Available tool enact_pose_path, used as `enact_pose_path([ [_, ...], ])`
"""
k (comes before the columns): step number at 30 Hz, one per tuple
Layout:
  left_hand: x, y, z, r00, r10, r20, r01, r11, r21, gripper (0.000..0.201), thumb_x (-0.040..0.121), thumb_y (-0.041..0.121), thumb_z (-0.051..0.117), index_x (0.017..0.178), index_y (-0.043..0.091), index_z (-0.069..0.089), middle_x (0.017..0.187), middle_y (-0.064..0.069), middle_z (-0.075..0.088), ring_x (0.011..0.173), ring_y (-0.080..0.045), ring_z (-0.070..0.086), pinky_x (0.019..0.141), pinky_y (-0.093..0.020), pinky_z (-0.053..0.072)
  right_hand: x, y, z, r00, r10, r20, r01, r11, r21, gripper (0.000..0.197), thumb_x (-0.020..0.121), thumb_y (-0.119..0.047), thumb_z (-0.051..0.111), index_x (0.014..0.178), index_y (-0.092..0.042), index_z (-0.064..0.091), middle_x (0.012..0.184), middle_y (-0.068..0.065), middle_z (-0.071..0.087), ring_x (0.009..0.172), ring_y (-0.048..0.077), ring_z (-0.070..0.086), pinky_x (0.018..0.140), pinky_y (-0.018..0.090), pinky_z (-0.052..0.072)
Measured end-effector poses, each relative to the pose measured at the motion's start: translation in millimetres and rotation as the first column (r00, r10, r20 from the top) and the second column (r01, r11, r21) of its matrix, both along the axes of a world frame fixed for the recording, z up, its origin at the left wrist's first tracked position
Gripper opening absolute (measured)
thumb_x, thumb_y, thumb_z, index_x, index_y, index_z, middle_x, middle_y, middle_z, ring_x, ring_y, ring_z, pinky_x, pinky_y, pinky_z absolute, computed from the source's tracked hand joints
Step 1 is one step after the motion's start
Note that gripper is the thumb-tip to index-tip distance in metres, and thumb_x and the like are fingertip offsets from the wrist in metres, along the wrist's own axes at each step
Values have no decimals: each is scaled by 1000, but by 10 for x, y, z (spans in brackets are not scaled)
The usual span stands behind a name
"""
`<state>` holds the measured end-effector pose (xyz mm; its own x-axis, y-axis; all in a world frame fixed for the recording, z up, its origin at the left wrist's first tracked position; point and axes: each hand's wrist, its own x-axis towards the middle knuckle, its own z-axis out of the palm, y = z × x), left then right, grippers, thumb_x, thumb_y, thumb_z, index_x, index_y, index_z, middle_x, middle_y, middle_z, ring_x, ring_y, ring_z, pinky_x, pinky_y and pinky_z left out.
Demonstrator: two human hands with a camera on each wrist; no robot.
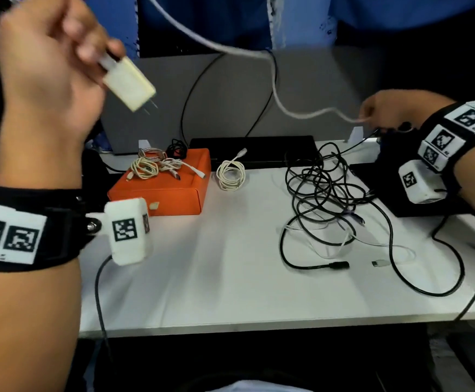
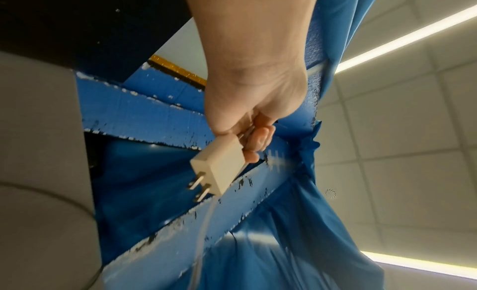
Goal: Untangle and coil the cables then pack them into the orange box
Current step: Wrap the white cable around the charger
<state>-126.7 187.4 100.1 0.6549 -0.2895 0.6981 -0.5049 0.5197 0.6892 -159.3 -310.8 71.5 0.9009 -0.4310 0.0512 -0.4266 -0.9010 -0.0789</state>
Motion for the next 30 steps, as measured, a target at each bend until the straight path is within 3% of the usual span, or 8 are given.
enact_pose_path([
  [4, -355, -464, 73, 999, 25, -32, -17, 968, 249, 31, 108, 18, 37, 118, 6, 63, 66, 7, 43, 54, -10, 32, 72, -30, 48, -125, 338, 99, 982, 81, -168, -78, 997, 23, 46, 94, 8, 48, 132, -14, 61, 111, 17, 70, 87, 32, 69, 78, 43, 58],
  [6, -384, -554, -28, 999, -18, -36, 29, 943, 331, 35, 107, 15, 34, 126, -2, 58, 66, 4, 47, 52, -12, 33, 72, -32, 50, -253, 707, 261, 963, 246, 110, -246, 969, -14, 41, 99, -5, 54, 138, -17, 61, 125, 5, 69, 111, 27, 65, 102, 41, 50],
  [9, -521, -757, -142, 985, -158, -64, 171, 902, 397, 35, 105, 10, 32, 124, -5, 58, 67, -1, 52, 51, -15, 41, 75, -36, 52, -626, 1489, 346, 769, 352, 534, -569, 757, 320, 33, 106, -40, 52, 137, -34, 61, 119, -18, 72, 112, 0, 66, 105, 31, 41],
  [15, -635, -901, -256, 905, -354, -238, 423, 817, 392, 36, 108, 20, 30, 110, 2, 62, 57, 2, 42, 42, -11, 33, 69, -34, 51, -1052, 2207, 102, 543, 477, 691, -787, 576, 221, 24, 110, -19, 47, 124, -20, 66, 75, -1, 66, 65, 13, 68, 67, 30, 53],
  [19, -688, -886, -288, 885, -402, -236, 466, 739, 486, 42, 108, 25, 34, 118, -2, 64, 50, 6, 37, 36, -8, 30, 67, -32, 52, -1063, 2092, -115, 522, 435, 734, -785, 582, 213, 28, 110, -19, 49, 129, -18, 68, 68, -28, 59, 57, -4, 54, 58, 10, 40],
  [23, -652, -933, -285, 917, -340, -207, 395, 846, 359, 32, 110, 18, 31, 108, 2, 59, 56, 5, 49, 47, -10, 49, 77, -33, 56, -976, 1954, -262, 572, 355, 739, -715, 657, 238, 34, 110, -27, 47, 141, -33, 61, 61, -21, 47, 55, -1, 47, 61, 13, 42],
  [26, -551, -997, -328, 901, -352, -252, 392, 911, 131, 34, 111, 14, 29, 119, -1, 58, 74, 3, 67, 70, -12, 68, 88, -33, 55, -973, 1971, -265, 679, 415, 606, -634, 747, 199, 33, 109, -33, 47, 137, -42, 61, 56, -19, 48, 58, -2, 49, 70, 24, 52],
  [30, -450, -1071, -408, 951, -237, -199, 257, 963, 82, 36, 111, 10, 27, 136, -8, 46, 111, -8, 76, 104, -23, 73, 97, -36, 53, -1106, 2135, -277, 745, 582, 326, -635, 769, 76, 28, 109, -35, 46, 125, -33, 69, 63, -38, 53, 65, -13, 50, 60, 12, 37],
])
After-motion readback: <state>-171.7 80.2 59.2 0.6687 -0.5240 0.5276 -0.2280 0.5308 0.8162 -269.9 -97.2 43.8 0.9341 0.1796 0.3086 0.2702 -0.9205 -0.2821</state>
